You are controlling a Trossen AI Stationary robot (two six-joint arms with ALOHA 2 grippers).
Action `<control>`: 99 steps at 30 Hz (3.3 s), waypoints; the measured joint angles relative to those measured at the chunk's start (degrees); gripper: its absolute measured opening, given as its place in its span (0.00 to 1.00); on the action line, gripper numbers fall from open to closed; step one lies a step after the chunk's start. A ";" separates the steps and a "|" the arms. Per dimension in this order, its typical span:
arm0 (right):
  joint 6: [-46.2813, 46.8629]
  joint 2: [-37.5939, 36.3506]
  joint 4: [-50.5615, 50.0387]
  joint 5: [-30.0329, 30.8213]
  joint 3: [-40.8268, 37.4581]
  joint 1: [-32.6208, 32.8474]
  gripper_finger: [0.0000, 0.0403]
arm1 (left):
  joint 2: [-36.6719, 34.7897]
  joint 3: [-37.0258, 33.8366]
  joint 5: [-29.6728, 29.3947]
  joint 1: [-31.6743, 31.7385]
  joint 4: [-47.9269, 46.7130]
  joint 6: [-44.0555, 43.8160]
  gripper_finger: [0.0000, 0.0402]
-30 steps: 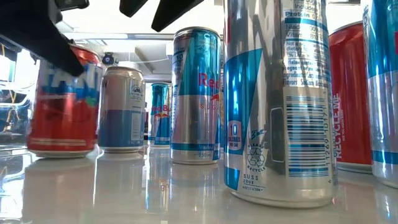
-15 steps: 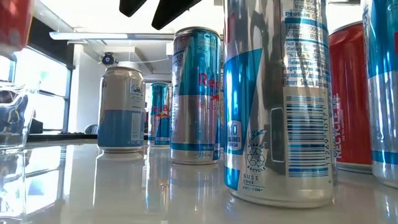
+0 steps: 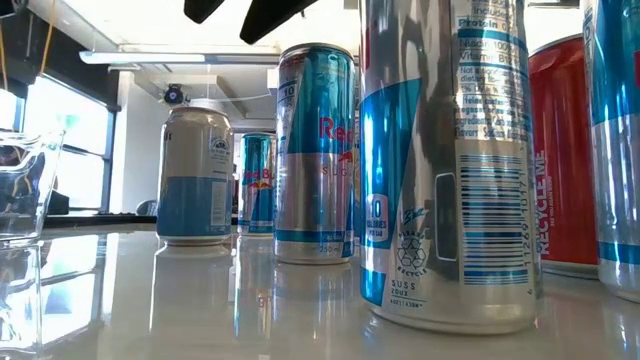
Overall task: Sort soda cans
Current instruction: Put the middle right red soda can into the left transparent bin
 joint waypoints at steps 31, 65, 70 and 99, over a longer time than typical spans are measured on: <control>1.49 0.04 1.40 -2.24 0.00 -1.93 0.77 | -11.12 -22.87 -4.41 -20.24 16.11 -30.89 0.76; -0.48 0.04 0.89 -2.44 0.00 -1.90 0.77 | -14.14 -25.04 8.27 -18.82 18.84 -39.80 0.80; -0.48 0.04 0.86 -2.45 0.00 -1.90 0.77 | -12.49 -24.98 11.95 -14.72 19.13 -36.28 0.80; -1.55 0.04 0.86 -2.43 0.00 -1.86 0.77 | -13.32 -25.04 22.59 -3.03 21.72 -30.84 0.80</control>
